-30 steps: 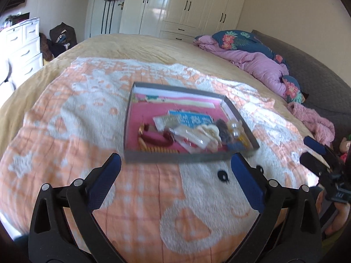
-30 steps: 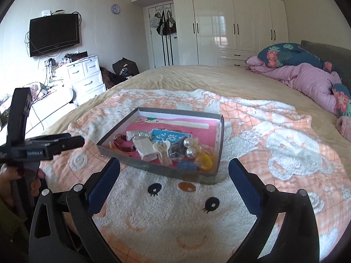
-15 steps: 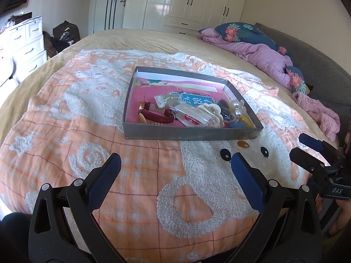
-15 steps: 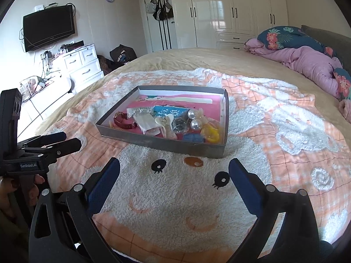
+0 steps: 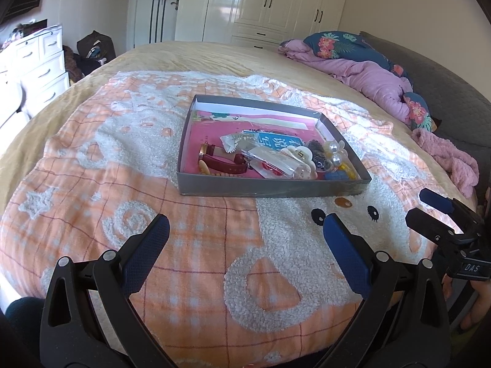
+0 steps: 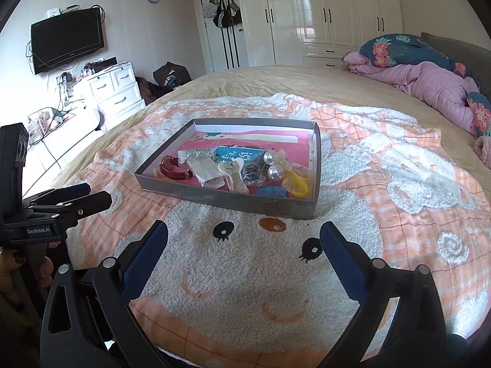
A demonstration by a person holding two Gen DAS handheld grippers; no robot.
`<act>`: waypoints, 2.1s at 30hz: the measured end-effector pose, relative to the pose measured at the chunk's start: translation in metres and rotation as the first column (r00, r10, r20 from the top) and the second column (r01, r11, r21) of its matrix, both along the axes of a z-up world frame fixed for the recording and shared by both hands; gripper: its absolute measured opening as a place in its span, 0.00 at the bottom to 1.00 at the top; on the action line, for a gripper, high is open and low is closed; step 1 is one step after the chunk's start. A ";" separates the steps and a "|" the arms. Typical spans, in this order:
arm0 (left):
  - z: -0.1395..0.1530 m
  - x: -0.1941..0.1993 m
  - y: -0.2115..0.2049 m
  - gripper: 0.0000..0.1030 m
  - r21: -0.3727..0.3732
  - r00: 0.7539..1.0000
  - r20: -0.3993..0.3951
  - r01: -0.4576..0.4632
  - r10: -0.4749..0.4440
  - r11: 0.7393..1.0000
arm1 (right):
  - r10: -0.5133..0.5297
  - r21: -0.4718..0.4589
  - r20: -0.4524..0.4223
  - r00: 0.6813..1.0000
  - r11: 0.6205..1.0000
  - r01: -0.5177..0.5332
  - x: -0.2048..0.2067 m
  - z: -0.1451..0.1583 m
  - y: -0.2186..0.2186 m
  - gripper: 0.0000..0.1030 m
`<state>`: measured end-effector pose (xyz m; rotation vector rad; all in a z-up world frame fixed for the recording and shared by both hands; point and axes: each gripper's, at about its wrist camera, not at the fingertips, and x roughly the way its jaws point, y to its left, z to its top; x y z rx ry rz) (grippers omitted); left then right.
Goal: Organize jewelry
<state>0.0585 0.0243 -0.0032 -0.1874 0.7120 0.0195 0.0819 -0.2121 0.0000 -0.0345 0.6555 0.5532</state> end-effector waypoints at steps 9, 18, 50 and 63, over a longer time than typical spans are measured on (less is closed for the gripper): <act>0.002 0.000 0.002 0.91 0.009 1.000 -0.003 -0.006 0.006 1.000 | 0.001 0.002 -0.009 1.000 1.000 -0.001 0.000 -0.002 -0.001 0.96; 0.001 0.001 0.002 0.91 0.026 1.000 -0.017 -0.007 0.008 1.000 | 0.000 0.002 -0.013 1.000 1.000 0.000 0.000 -0.002 -0.001 0.96; 0.000 0.001 0.000 0.91 0.036 1.000 -0.021 -0.007 0.007 0.999 | -0.002 0.001 -0.012 1.000 1.000 0.002 0.000 -0.002 -0.001 0.96; -0.008 0.004 0.005 0.91 0.019 0.999 -0.039 -0.002 0.003 1.000 | -0.027 -0.017 -0.044 0.999 1.000 0.027 0.016 -0.016 -0.004 0.96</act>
